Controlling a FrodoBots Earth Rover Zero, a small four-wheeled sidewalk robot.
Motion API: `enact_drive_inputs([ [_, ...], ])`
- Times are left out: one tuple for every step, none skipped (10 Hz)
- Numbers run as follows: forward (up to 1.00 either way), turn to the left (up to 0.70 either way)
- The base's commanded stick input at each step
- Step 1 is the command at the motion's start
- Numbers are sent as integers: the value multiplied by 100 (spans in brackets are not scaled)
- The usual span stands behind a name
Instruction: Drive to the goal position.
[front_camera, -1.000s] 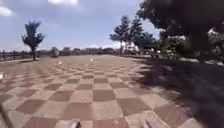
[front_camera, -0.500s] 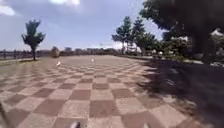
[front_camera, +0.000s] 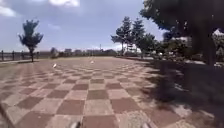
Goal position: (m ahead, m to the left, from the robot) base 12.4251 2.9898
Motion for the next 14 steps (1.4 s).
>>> enact_drive_inputs([
  [70,0],
  [70,0],
  [70,0],
  [70,0],
  [70,0],
  [70,0],
  [70,0],
  [70,0],
  [70,0],
  [70,0],
  [70,0],
  [70,0],
  [70,0],
  [70,0],
])
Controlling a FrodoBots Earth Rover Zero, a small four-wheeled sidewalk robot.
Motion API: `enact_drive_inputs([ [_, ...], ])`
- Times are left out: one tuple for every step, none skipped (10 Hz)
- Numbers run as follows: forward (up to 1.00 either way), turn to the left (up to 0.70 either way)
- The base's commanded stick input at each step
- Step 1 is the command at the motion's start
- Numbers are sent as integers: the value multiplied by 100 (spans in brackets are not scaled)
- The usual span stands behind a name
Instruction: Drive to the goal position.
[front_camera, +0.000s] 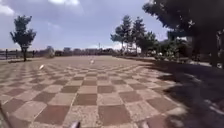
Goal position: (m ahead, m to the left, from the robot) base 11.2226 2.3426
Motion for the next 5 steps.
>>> enact_drive_inputs([
  [70,0],
  [70,0],
  [70,0],
  [70,0],
  [70,0],
])
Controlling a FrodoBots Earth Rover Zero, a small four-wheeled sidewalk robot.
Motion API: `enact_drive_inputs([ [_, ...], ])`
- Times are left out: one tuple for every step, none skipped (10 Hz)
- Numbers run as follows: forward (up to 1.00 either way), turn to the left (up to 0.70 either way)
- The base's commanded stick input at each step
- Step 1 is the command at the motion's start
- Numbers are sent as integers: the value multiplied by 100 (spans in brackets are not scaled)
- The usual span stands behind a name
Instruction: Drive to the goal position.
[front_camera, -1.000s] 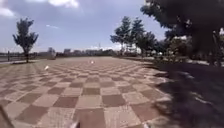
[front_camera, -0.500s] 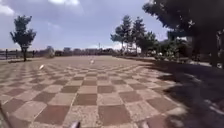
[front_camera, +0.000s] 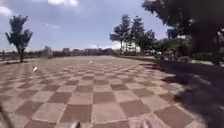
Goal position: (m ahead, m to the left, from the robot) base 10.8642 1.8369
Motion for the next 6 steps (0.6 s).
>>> enact_drive_inputs([
  [70,0],
  [70,0],
  [70,0],
  [70,0],
  [70,0],
  [70,0],
])
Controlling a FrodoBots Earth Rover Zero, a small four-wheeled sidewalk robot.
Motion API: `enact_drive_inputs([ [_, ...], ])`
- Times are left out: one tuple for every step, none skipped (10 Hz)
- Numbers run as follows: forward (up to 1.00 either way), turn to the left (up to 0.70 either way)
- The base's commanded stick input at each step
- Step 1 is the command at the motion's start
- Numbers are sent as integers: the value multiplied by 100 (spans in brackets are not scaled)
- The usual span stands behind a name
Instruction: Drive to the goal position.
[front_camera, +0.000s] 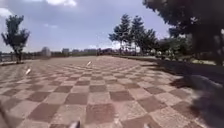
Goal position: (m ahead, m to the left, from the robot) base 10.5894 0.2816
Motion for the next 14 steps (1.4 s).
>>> enact_drive_inputs([
  [70,0],
  [70,0],
  [70,0],
  [70,0],
  [70,0],
  [70,0],
  [70,0],
  [70,0],
  [70,0],
  [70,0],
  [70,0],
  [70,0],
  [70,0],
  [70,0],
])
